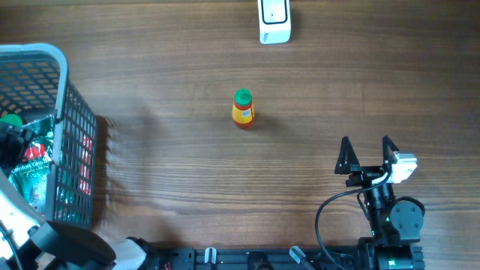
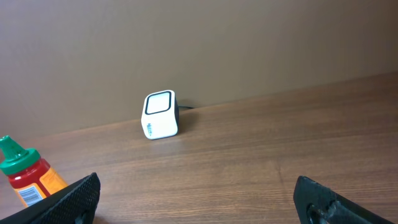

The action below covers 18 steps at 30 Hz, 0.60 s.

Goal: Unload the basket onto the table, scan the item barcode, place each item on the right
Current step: 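Reach into the basket and grasp the green 3M gloves pack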

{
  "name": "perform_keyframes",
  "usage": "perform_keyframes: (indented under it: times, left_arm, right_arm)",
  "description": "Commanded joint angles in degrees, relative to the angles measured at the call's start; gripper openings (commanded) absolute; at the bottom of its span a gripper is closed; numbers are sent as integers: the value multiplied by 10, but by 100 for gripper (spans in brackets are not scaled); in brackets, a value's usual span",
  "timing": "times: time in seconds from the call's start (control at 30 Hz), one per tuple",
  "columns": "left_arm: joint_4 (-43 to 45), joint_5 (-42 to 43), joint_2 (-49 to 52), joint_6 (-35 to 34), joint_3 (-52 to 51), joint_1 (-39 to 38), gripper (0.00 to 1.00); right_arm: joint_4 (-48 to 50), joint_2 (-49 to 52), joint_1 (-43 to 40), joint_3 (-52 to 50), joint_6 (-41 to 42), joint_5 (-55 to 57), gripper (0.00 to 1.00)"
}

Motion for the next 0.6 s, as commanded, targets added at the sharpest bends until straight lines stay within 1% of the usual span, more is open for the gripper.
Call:
perform_keyframes:
  times: [0.0, 0.07, 0.17, 0.27, 0.3, 0.33, 0.4, 0.47, 0.57]
  left_arm:
    - [26, 73, 37, 107, -18, -15, 100]
    - [57, 70, 71, 128, -19, -22, 100]
    - [100, 70, 127, 129, -19, -29, 100]
    - [104, 70, 165, 130, -19, -30, 100]
    - [104, 71, 174, 141, -19, -35, 100]
    - [104, 70, 175, 165, -18, -47, 100]
    - [105, 66, 175, 189, -18, -69, 100]
    - [108, 60, 175, 189, -18, -81, 100]
    - [109, -4, 175, 189, -18, -87, 100]
  right_arm:
    - [2, -3, 2, -1, -10, -6, 100]
    - [2, -3, 2, -1, -11, -6, 100]
    - [2, -3, 2, -1, -11, -6, 100]
    - [2, -3, 2, -1, -11, -6, 100]
    - [2, -3, 2, -1, -10, -6, 100]
    - [2, -3, 2, -1, -10, -6, 100]
    - [2, -3, 2, -1, -10, -6, 100]
    - [2, -3, 2, -1, -11, -6, 100]
    - [2, -3, 2, -1, -10, -6, 100]
